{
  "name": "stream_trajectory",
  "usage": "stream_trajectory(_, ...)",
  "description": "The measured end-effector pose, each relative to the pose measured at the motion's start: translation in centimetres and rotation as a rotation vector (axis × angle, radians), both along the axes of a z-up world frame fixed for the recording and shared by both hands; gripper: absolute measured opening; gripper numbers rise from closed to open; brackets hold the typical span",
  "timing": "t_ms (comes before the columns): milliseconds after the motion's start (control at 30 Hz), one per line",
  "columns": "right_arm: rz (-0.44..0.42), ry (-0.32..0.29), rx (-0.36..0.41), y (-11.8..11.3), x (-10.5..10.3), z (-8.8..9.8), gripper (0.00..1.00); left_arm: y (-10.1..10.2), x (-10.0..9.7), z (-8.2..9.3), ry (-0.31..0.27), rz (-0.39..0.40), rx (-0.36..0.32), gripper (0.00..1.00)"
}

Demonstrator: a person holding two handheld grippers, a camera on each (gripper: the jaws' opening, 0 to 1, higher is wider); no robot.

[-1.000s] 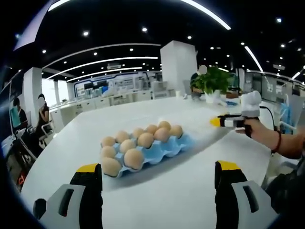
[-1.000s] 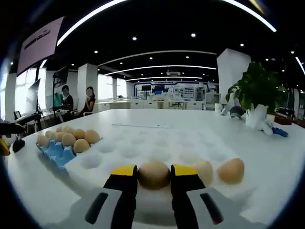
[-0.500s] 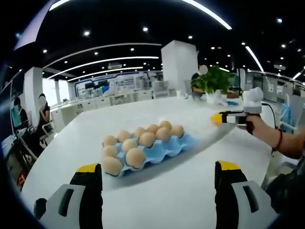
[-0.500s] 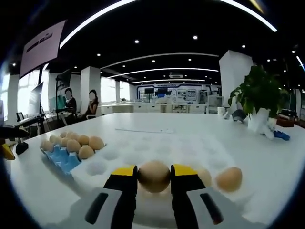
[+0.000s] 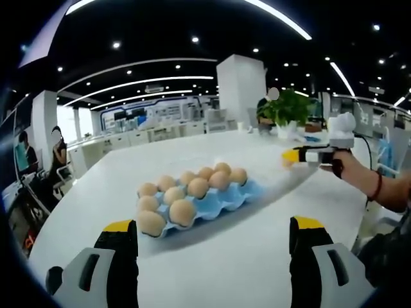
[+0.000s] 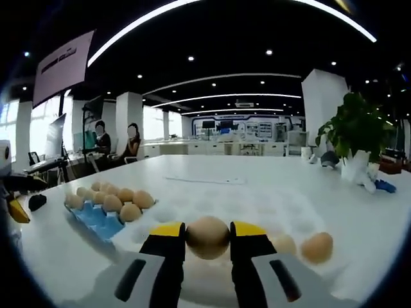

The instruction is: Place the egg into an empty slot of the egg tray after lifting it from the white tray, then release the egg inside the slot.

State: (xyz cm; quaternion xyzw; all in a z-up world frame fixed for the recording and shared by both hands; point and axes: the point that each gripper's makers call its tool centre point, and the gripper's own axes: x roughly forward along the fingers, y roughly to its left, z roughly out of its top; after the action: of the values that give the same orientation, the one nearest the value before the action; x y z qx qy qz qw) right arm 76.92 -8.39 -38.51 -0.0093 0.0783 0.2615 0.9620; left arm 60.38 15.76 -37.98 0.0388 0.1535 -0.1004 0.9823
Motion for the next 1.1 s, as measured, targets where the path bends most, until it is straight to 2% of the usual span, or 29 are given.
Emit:
stream_trajectory(267, 0.075, 0.014, 0.020, 2.0, -0.8, 0.3, 0.28, 0.2, -0.1, 0.2, -0.006, 0.013, -0.011, 1.00)
stream_trajectory(500, 0.157, 0.000, 0.013, 4.7, -2.0, 0.8, 0.28, 0.1, -0.2, 0.3, -0.010, 0.014, -0.012, 1.00)
stream_trajectory(1100, 0.291, -0.021, 0.007, 9.5, -3.8, 2.0, 0.28, 0.4, -0.4, 0.3, -0.006, 0.018, -0.008, 1.00)
